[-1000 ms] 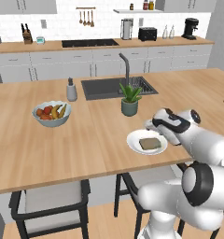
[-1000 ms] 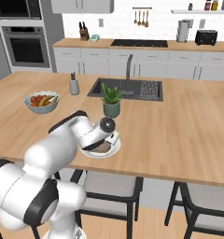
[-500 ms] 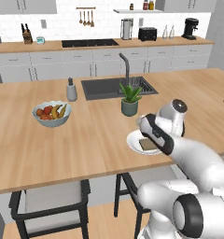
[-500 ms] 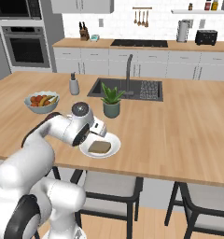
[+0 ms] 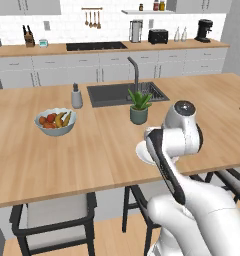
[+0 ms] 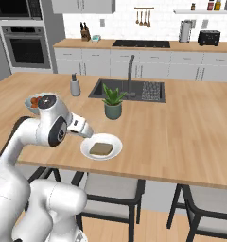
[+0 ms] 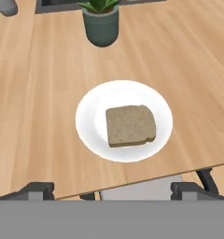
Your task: Start the toaster. Once the lever pops up, take the bread to the plate on the dining counter.
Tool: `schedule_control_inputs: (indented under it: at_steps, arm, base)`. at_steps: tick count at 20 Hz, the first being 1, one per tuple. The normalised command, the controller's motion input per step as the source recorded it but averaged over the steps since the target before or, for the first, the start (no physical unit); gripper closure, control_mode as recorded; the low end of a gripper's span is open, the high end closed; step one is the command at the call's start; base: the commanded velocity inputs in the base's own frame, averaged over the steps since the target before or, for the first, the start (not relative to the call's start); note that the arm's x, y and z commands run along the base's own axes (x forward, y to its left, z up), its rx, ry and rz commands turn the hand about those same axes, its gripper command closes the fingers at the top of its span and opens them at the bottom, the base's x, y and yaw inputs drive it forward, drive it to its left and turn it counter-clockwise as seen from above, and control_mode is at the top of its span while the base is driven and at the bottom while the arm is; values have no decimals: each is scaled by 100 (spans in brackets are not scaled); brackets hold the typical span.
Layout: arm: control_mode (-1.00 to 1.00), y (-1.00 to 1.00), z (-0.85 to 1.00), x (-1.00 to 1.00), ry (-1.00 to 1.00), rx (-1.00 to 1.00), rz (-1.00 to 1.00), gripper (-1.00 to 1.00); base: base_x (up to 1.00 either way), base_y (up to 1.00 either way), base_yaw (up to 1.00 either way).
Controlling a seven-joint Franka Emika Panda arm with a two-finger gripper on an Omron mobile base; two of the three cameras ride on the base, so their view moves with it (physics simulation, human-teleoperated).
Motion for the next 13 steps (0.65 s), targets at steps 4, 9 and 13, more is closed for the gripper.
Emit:
schedule_control_inputs:
  at_steps: [4, 9, 13]
  arm:
    - [-100, 20, 100, -61, 0, -1, 0, -100]
    - [-100, 13, 100, -52, 0, -1, 0, -100]
    - [-100, 0, 86, -40, 2, 0, 0, -100]
  base:
    - [0, 0, 0]
    - [0, 0, 0]
    - [0, 0, 0]
